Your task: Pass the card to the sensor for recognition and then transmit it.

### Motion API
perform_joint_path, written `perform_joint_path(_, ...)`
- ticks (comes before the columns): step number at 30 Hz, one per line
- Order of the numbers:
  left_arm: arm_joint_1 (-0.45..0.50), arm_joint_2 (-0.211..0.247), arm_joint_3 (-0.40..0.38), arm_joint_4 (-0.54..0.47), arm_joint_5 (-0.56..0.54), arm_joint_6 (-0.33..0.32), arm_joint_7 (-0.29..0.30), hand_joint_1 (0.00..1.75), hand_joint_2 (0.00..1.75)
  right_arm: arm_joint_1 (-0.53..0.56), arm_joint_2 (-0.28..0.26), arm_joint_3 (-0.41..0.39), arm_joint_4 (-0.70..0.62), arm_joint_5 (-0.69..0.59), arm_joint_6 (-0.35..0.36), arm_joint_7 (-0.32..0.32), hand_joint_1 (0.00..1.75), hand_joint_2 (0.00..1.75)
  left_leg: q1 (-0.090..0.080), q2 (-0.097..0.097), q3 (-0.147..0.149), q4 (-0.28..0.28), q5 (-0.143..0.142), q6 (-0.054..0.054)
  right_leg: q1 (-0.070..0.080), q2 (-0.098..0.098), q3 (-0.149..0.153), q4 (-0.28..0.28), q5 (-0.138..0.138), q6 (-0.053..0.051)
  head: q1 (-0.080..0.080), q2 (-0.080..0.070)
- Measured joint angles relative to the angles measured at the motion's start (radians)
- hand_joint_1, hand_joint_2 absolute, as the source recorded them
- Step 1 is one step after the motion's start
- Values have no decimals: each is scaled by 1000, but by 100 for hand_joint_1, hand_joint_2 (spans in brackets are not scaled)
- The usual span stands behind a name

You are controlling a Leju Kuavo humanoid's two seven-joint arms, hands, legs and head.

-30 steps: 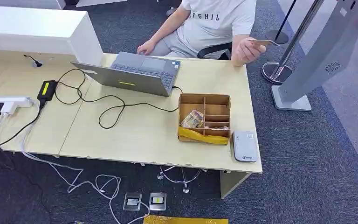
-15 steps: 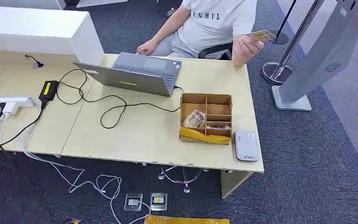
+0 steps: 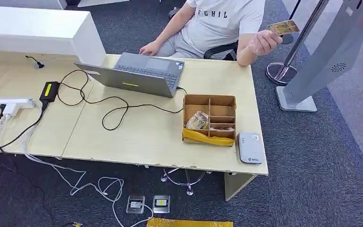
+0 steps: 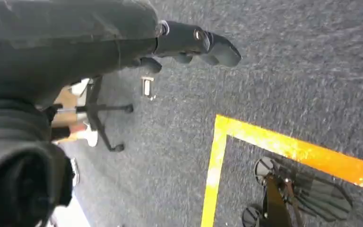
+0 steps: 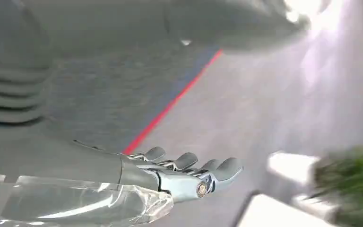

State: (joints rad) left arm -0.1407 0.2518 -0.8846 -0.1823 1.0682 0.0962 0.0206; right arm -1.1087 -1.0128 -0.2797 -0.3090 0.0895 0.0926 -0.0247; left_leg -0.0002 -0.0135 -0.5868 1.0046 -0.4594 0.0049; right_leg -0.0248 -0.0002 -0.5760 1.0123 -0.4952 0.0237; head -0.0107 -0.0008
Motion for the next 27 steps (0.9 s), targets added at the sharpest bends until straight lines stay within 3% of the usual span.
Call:
perform_joint_path(5,-6,3,-24,0,-19,-7,-26,0,0,-190,51,196,-42,130,100,-95,0,175,2,0,-2,0,1,-1,2,0,1,0,0,0,1,0)
perform_joint_path(8,-12,3,-42,0,-23,-11,-40,0,0,-212,105,340,-124,89,116,-52,0,175,2,0,0,0,2,1,2,0,1,0,0,0,0,0)
perform_joint_path(11,-13,9,-55,0,-44,-20,-69,0,0,-186,144,503,-274,58,187,9,0,175,2,0,-1,0,3,0,2,0,0,1,0,0,1,0)
perform_joint_path(13,-17,11,-70,0,-56,-28,-81,0,0,-147,185,620,-406,84,166,89,0,175,3,2,0,0,3,0,3,3,0,1,1,0,0,0)
perform_joint_path(16,-23,11,-79,0,-65,-33,-85,0,0,-90,243,762,-541,159,111,119,0,175,4,2,0,0,3,0,3,2,0,1,0,0,1,0)
perform_joint_path(22,-21,11,-100,0,-65,-35,-85,0,0,-39,299,953,-661,202,76,55,0,175,5,-7,-3,0,4,-1,5,-7,0,1,0,-1,0,0)
perform_joint_path(27,-21,9,-120,0,-65,-33,-85,0,0,5,357,1036,-668,337,25,-4,0,175,5,-7,-3,0,4,-1,5,-7,0,0,0,-1,1,0)
